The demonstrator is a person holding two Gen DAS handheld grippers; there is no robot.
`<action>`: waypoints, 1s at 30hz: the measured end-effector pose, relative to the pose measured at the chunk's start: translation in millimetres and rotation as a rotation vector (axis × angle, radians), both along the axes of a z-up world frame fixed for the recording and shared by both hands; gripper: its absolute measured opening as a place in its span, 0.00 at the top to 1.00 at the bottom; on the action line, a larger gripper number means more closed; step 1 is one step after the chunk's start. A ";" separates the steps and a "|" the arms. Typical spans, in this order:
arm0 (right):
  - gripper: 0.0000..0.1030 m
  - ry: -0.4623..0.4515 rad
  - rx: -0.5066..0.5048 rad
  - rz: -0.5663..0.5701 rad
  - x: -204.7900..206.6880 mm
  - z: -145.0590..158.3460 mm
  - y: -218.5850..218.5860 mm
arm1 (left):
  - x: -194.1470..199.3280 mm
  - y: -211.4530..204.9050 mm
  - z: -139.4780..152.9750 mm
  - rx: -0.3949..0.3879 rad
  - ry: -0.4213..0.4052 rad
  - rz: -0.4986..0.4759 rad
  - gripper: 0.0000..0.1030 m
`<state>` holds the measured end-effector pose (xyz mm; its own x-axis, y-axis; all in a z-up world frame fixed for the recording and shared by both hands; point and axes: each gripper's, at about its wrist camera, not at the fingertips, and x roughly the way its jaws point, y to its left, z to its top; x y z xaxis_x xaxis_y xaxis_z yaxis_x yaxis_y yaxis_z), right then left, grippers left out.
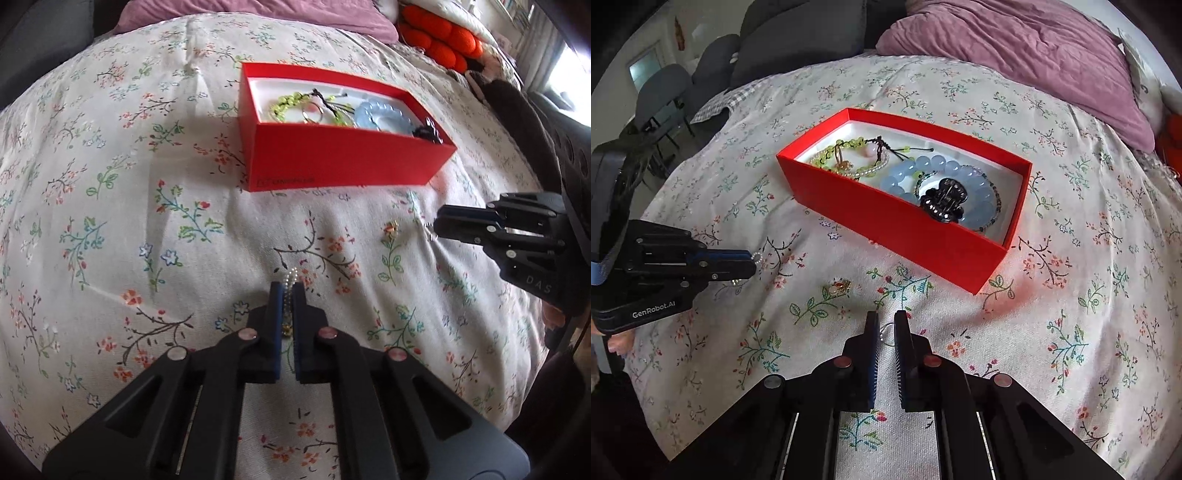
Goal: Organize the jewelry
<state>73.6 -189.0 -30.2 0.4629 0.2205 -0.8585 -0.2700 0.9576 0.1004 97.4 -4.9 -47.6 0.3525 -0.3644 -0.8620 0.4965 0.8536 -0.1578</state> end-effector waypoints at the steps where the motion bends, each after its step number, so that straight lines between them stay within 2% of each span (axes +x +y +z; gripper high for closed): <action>1: 0.92 -0.003 0.017 -0.009 0.2 3.2 -4.2 | 1.2 1.4 1.5 -0.003 -0.002 0.009 0.95; 6: 0.91 -0.036 0.064 -0.032 -0.9 15.6 -18.5 | 4.1 4.1 8.6 -0.019 -0.007 0.043 0.95; 7: 0.83 -0.044 0.075 -0.022 -1.6 16.6 -18.4 | 4.5 4.1 9.2 -0.022 -0.006 0.046 0.95; 9: 0.57 -0.054 0.049 -0.004 -2.8 16.5 -14.2 | 4.9 3.3 8.7 -0.020 -0.003 0.049 0.95; 10: 0.36 -0.050 0.031 -0.002 -3.1 14.5 -11.4 | 4.9 3.0 8.2 -0.017 0.000 0.050 0.95; 11: 0.33 -0.052 0.019 0.001 -4.3 12.5 -9.1 | 4.6 3.0 7.3 -0.016 0.003 0.049 0.95; 15: 0.35 -0.004 -0.019 0.014 -1.5 -2.6 -0.9 | 3.1 0.0 5.8 -0.010 0.010 0.039 0.95; 17: 0.48 0.014 -0.039 0.016 -0.1 -11.1 1.4 | 2.2 -1.1 6.2 -0.012 0.010 0.036 0.95; 21: 0.59 0.014 -0.082 0.027 0.7 -20.3 7.7 | 1.9 -3.1 6.6 -0.016 0.014 0.032 0.95; 25: 0.80 0.010 -0.075 0.045 -2.1 -21.3 12.3 | 0.5 -6.0 6.4 -0.009 0.013 0.024 0.95; 30: 0.85 0.006 -0.081 0.056 -4.1 -20.6 16.4 | -1.5 -7.2 8.5 -0.011 0.008 0.022 0.95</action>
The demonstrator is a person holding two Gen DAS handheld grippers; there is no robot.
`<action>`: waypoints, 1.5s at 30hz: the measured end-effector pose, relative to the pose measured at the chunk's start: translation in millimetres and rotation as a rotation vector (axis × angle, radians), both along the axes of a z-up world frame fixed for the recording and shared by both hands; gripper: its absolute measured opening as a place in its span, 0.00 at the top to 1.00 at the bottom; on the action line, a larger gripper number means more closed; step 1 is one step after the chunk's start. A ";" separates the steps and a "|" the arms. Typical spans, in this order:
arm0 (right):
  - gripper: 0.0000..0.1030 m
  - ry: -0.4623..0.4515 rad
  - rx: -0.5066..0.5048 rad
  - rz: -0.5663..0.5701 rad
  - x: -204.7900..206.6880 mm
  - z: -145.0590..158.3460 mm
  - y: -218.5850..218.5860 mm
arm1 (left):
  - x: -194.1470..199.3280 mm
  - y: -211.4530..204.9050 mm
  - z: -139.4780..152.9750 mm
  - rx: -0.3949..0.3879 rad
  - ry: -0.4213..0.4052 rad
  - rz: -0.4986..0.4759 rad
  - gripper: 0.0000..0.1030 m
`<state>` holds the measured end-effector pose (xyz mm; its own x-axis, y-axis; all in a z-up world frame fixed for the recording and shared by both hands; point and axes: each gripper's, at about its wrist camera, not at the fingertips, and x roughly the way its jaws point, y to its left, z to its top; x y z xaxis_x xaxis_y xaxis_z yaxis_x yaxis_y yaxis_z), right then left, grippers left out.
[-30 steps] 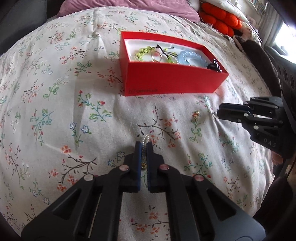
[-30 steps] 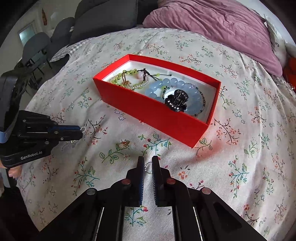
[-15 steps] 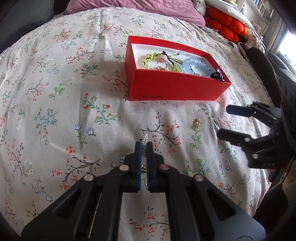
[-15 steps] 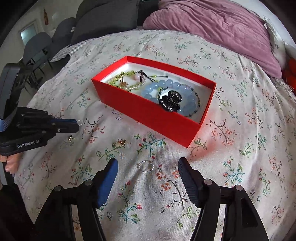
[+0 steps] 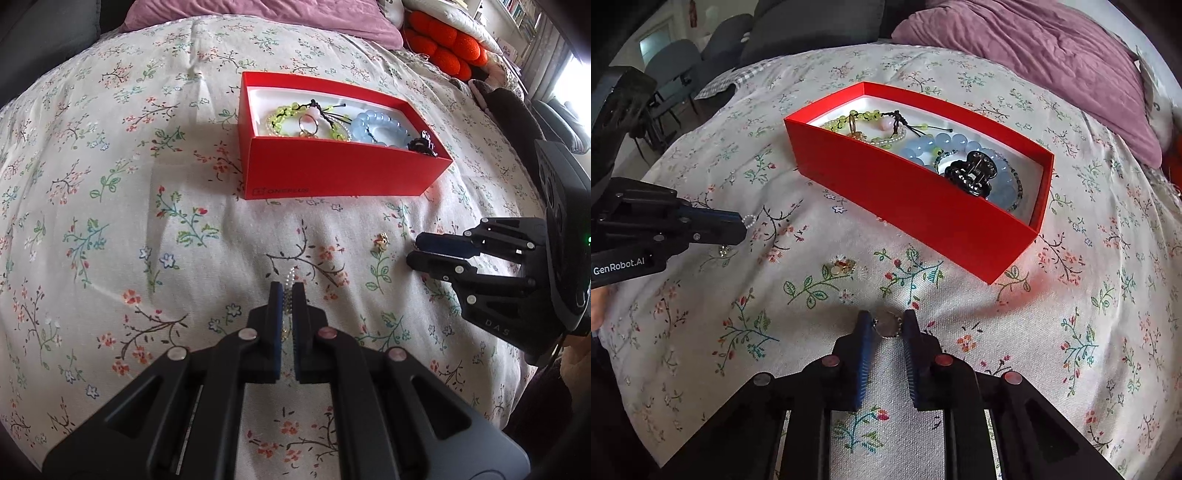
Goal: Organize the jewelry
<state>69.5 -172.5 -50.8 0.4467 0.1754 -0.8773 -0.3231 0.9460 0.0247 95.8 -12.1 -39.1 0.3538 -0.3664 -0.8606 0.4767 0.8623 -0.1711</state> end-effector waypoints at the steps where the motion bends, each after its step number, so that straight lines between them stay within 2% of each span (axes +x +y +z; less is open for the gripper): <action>1: 0.87 0.000 0.003 -0.001 0.4 0.8 -0.1 | -0.2 0.1 1.0 -0.004 -0.001 0.000 0.95; 2: 0.94 -0.001 0.008 -0.001 0.1 2.2 -0.8 | -0.2 0.7 1.9 -0.007 -0.001 0.001 0.95; 19: 0.95 -0.055 0.119 -0.059 -5.3 40.8 -26.7 | -1.0 -0.8 19.5 -0.051 -0.022 0.013 0.95; 21: 0.78 -0.035 0.112 -0.056 -4.1 36.0 -25.2 | -2.1 -3.5 17.5 -0.044 -0.019 0.008 0.95; 22: 0.64 -0.026 0.090 -0.054 -4.1 32.5 -24.1 | -2.7 -4.5 15.8 -0.040 -0.016 0.006 0.95; 23: 0.42 -0.023 0.067 -0.055 -3.1 28.5 -22.6 | -3.7 -5.8 14.4 -0.036 -0.013 0.003 0.95; 24: 0.36 -0.027 0.045 -0.058 -3.2 24.8 -21.6 | -4.2 -6.8 12.9 -0.033 -0.010 0.001 0.95; 25: 0.35 -0.033 0.026 -0.056 -4.1 21.7 -20.5 | -4.4 -7.7 12.0 -0.031 -0.008 -0.001 0.95; 28: 0.36 -0.022 -0.023 -0.037 -2.5 11.4 -15.6 | -4.4 -10.5 9.8 -0.028 -0.002 -0.005 0.95; 33: 0.49 -0.033 -0.063 -0.007 -0.7 -2.7 -8.8 | -5.0 -14.0 6.0 -0.020 0.007 -0.010 0.95; 35: 0.64 -0.042 -0.063 0.012 -1.9 -2.8 -4.7 | -5.2 -15.0 4.8 -0.017 0.011 -0.013 0.95; 39: 0.81 -0.055 -0.065 0.034 -3.7 -3.4 -1.4 | -5.9 -16.0 3.7 -0.013 0.013 -0.019 0.95; 45: 0.87 -0.066 -0.070 0.035 -6.7 -0.2 -1.6 | -7.9 -15.1 4.7 -0.013 0.010 -0.021 0.95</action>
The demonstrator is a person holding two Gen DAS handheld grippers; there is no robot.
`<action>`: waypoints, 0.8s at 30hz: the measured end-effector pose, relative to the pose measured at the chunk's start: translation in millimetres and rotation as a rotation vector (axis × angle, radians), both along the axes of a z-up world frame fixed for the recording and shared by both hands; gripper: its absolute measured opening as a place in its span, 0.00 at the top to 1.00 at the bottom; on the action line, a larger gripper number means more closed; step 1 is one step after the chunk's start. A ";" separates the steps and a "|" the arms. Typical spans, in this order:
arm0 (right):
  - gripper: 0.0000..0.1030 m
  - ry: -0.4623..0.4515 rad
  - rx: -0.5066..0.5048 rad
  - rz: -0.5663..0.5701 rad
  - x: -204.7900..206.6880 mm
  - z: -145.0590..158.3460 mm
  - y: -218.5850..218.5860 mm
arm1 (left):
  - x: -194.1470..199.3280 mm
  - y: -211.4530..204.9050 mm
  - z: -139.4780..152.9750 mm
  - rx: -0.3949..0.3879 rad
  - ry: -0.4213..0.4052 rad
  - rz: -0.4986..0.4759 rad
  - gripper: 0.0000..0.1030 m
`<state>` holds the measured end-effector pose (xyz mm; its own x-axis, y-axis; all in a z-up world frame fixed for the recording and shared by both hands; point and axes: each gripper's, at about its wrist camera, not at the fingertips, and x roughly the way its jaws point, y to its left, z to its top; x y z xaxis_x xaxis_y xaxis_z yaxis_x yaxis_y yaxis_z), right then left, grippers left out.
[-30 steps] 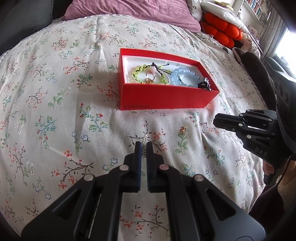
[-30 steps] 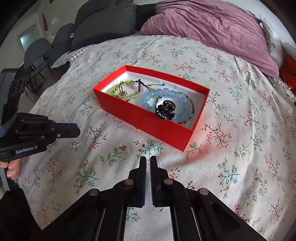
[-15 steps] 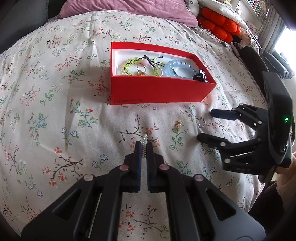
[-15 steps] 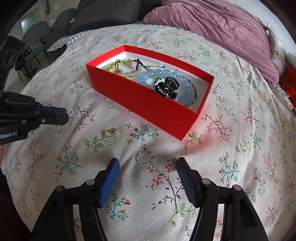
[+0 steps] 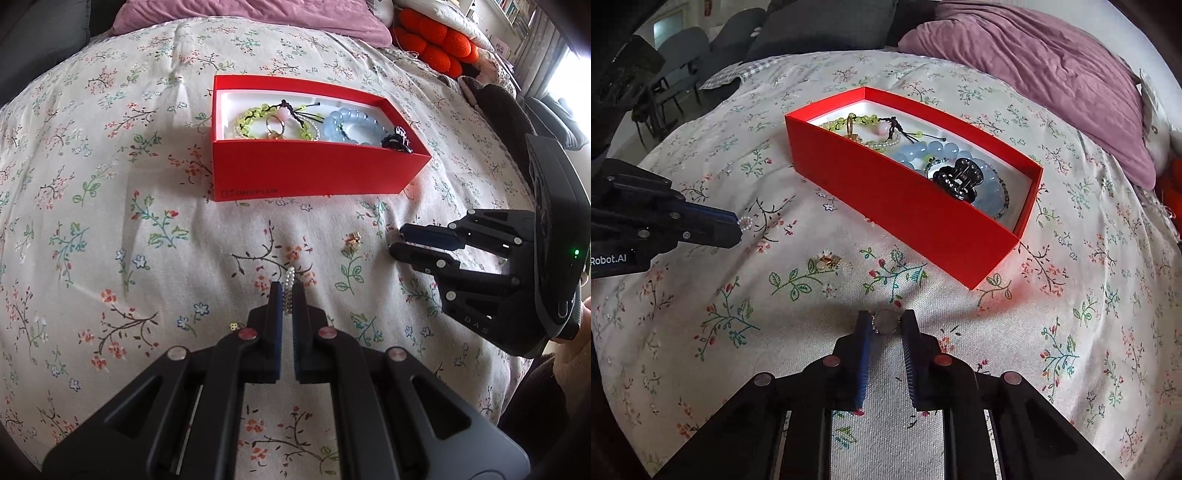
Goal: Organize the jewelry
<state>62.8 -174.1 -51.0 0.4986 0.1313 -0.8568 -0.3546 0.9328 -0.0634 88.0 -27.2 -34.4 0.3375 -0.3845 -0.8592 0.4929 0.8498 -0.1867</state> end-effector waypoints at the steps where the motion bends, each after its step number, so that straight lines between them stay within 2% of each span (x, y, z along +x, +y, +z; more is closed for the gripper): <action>1: 0.96 -0.004 -0.001 0.001 -1.0 1.4 -0.9 | 0.1 0.5 0.5 0.000 -0.001 0.002 0.95; 11: 0.97 -0.009 0.010 0.008 -5.8 12.5 -4.6 | 2.3 3.3 4.8 -0.010 -0.006 0.012 0.95; 18: 0.95 -0.013 0.061 0.001 -9.1 24.1 -6.7 | 3.2 3.0 6.0 -0.013 -0.006 0.016 0.95; 21: 0.60 0.026 0.072 -0.001 -8.1 17.9 -4.8 | 2.9 1.8 4.6 -0.009 -0.003 0.013 0.95; 22: 0.37 0.023 0.067 -0.004 -7.6 15.4 -4.6 | 2.8 1.4 4.2 -0.008 -0.002 0.013 0.95; 24: 0.34 0.010 0.049 0.001 -7.4 10.7 -1.7 | 2.0 0.4 3.8 -0.007 -0.002 0.010 0.95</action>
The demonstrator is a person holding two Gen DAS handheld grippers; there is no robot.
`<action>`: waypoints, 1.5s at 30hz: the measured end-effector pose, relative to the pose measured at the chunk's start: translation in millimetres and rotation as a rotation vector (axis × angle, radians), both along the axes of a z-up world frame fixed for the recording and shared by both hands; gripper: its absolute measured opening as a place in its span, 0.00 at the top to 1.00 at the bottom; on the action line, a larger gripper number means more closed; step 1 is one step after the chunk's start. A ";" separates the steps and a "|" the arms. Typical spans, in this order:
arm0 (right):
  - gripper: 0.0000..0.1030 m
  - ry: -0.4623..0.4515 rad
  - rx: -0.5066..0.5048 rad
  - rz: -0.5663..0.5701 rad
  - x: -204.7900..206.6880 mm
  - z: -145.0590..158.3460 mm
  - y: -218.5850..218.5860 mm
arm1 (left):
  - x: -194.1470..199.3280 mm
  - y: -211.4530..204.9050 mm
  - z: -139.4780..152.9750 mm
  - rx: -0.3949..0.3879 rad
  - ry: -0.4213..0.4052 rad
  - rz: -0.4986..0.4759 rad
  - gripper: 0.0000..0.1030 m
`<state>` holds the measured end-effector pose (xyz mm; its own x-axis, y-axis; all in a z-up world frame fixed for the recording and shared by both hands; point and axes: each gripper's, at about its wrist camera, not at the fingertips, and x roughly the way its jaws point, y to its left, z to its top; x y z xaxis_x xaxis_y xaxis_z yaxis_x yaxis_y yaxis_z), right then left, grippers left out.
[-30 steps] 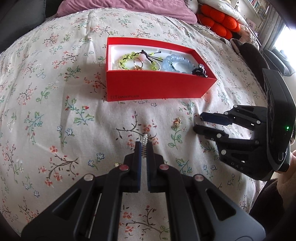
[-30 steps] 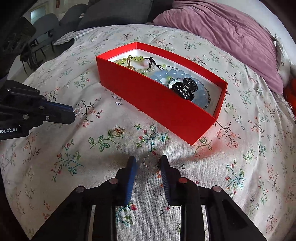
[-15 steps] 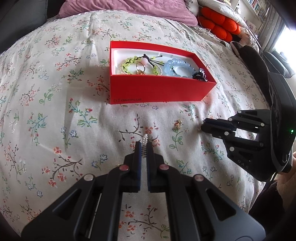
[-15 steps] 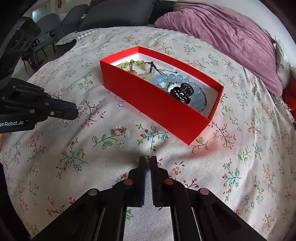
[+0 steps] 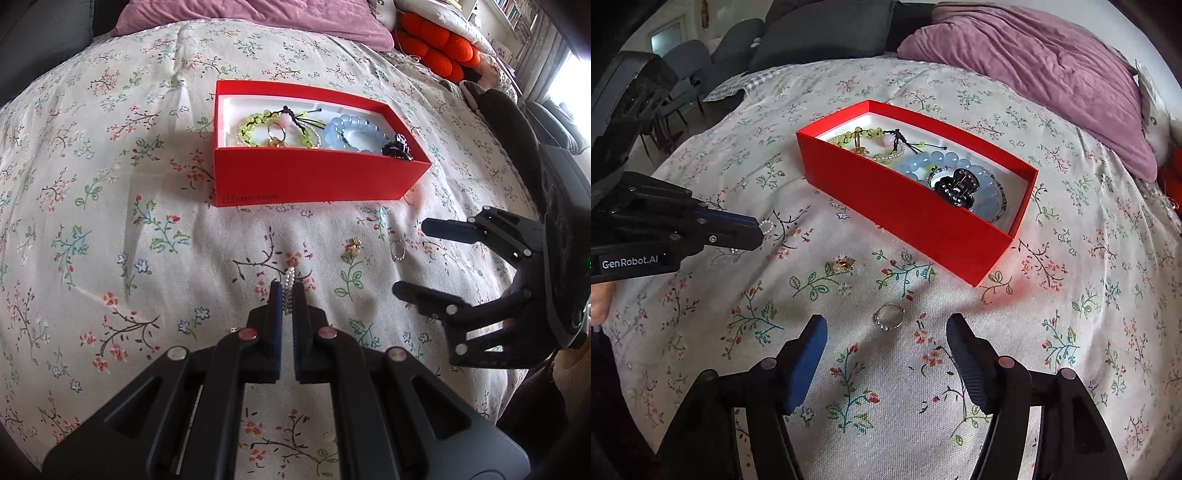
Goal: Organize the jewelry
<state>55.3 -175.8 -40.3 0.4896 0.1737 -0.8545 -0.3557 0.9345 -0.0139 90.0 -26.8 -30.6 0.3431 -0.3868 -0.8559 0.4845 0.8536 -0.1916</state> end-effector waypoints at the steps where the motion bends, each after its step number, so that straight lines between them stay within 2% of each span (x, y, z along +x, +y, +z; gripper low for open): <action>1: 0.35 0.009 -0.012 0.004 1.7 -3.8 1.8 | 0.1 -0.5 -0.2 0.000 0.001 -0.001 0.95; 4: 0.37 0.014 -0.021 0.005 5.2 -14.4 4.7 | 0.8 -1.0 -2.1 0.004 0.005 -0.001 0.95; 6: 0.41 -0.002 -0.020 0.005 6.3 -15.6 6.2 | 0.2 -1.8 -3.7 0.008 0.008 -0.003 0.95; 8: 0.57 -0.015 -0.020 0.008 7.8 -15.3 8.2 | -0.4 -2.8 -5.3 0.013 0.010 -0.007 0.95; 11: 0.74 -0.021 -0.018 0.021 9.2 -15.0 10.5 | -1.2 -3.1 -5.7 0.015 0.012 -0.012 0.95; 14: 0.84 -0.025 -0.026 0.042 5.8 -16.0 16.4 | -1.3 -1.8 -4.1 0.010 0.010 -0.010 0.95; 25: 0.85 -0.042 -0.031 0.027 0.6 -8.6 14.0 | -1.2 1.1 -1.5 0.005 0.005 0.000 0.95; 32: 0.85 -0.068 -0.005 0.006 -4.4 8.2 1.5 | 1.9 1.8 4.7 -0.013 -0.005 0.009 0.95; 40: 0.85 -0.118 0.047 -0.021 -3.1 41.0 -4.6 | 12.0 1.2 30.0 -0.081 -0.036 0.042 0.95; 45: 0.85 -0.160 0.072 -0.060 8.9 59.7 -9.7 | 24.1 -7.7 49.8 -0.083 -0.100 0.055 0.95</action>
